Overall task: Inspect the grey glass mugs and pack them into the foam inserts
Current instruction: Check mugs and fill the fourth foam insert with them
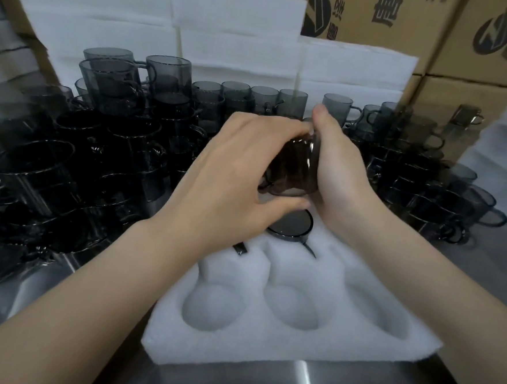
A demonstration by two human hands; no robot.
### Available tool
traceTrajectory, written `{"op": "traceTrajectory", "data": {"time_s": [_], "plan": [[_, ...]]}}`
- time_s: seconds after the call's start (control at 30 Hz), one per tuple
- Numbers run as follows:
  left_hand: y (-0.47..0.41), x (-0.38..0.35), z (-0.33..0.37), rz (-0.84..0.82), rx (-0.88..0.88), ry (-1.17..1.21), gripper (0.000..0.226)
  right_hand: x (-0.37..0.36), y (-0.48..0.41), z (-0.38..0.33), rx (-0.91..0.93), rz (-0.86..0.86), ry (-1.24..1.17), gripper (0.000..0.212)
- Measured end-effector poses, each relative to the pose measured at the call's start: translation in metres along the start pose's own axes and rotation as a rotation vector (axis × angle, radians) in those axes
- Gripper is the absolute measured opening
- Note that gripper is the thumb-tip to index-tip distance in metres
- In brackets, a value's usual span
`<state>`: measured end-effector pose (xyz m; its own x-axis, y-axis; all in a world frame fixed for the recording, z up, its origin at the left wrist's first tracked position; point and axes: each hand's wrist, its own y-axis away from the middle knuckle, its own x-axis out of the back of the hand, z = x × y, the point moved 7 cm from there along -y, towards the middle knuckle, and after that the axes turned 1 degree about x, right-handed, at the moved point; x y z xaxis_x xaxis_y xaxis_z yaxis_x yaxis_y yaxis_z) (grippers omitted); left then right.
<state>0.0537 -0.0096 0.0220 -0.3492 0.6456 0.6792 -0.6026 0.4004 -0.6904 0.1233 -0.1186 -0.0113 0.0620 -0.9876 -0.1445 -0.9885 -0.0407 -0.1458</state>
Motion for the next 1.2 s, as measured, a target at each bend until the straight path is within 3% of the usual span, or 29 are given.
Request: {"op": "traceTrajectory", "data": {"time_s": [0.13,0.37,0.43,0.53,0.6,0.73,0.87,1.2], "plan": [[0.000,0.006,0.003,0.073,-0.045,-0.011,0.063,0.005,0.000,0.001,-0.004,0.031,0.016,0.059],[0.004,0.004,0.013,0.038,-0.162,0.160,0.064,0.008,-0.002,0.011,-0.183,-0.001,-0.258,0.029],[0.007,-0.001,0.013,-0.005,-0.212,0.188,0.064,0.007,-0.004,0.013,-0.213,-0.020,-0.324,0.035],[-0.023,-0.026,0.002,-0.214,-0.112,0.054,0.061,0.005,-0.005,0.010,-0.174,-0.088,-0.353,0.056],[-0.029,-0.033,-0.014,-0.279,-0.063,0.009,0.059,0.005,-0.003,0.008,-0.162,-0.102,-0.310,0.057],[0.000,0.004,0.002,0.068,-0.116,0.055,0.060,0.010,-0.002,0.007,-0.166,-0.034,-0.230,0.057],[-0.005,0.001,0.006,0.012,-0.124,-0.001,0.075,0.012,-0.001,0.006,-0.112,0.034,-0.216,0.064],[-0.002,0.006,0.014,0.057,-0.181,0.098,0.061,0.009,-0.008,0.004,-0.115,-0.020,-0.140,0.069]]}}
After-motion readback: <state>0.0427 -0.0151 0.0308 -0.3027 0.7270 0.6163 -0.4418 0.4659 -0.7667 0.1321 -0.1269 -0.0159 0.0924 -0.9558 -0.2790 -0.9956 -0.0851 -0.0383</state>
